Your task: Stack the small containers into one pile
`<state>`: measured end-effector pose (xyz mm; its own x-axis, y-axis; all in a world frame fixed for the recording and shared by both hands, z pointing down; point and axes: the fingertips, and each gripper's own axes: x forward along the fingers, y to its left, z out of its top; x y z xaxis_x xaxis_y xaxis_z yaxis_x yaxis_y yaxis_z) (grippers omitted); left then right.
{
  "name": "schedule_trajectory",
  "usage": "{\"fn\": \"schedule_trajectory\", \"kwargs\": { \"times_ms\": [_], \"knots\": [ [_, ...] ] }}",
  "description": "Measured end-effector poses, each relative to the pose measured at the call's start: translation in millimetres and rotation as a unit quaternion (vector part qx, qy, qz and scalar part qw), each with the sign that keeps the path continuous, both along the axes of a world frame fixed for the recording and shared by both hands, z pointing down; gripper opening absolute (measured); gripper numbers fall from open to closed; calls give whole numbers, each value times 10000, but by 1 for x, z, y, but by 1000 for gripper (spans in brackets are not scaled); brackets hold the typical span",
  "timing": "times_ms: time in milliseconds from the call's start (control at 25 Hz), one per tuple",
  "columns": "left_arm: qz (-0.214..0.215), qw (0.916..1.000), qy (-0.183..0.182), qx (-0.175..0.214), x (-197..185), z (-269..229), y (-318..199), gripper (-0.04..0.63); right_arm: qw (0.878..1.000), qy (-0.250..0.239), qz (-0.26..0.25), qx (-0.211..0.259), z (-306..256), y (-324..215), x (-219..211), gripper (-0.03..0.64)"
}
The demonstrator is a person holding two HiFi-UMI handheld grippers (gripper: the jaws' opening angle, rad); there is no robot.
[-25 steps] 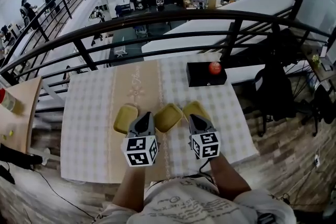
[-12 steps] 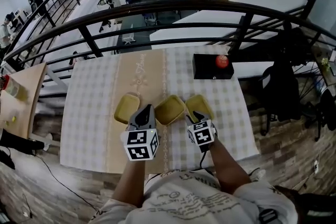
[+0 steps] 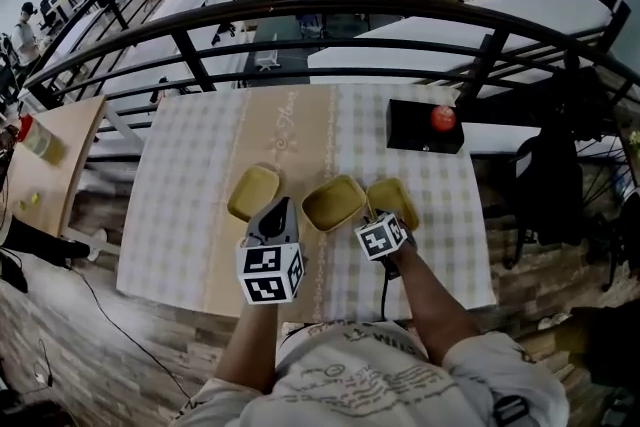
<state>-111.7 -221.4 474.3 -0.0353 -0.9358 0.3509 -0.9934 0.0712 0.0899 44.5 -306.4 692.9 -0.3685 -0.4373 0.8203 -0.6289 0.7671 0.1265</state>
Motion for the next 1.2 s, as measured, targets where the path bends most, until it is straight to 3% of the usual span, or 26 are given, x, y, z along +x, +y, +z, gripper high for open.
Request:
{"fn": "schedule_trajectory", "kwargs": {
  "times_ms": [240, 400, 600, 960, 1200],
  "knots": [
    [-217, 9997, 27, -93, -3, 5, 8, 6, 9986, 463, -41, -244, 27, -5, 5, 123],
    [-289, 9995, 30, -143, -5, 8, 12, 6, 9974, 699, -34, -191, 33, -13, 8, 64],
    [-297, 9993, -14, -206, -5, 12, 15, 6, 9972, 717, -13, -187, 31, -18, 12, 35],
    [-135, 9997, 22, -205, 1, 13, 15, 6, 9981, 536, 145, 250, 3, -27, 29, 21],
    [-21, 9999, 56, -156, 4, 9, 13, 6, 9935, 571, -240, 953, -28, -35, 31, 20]
  ]
}}
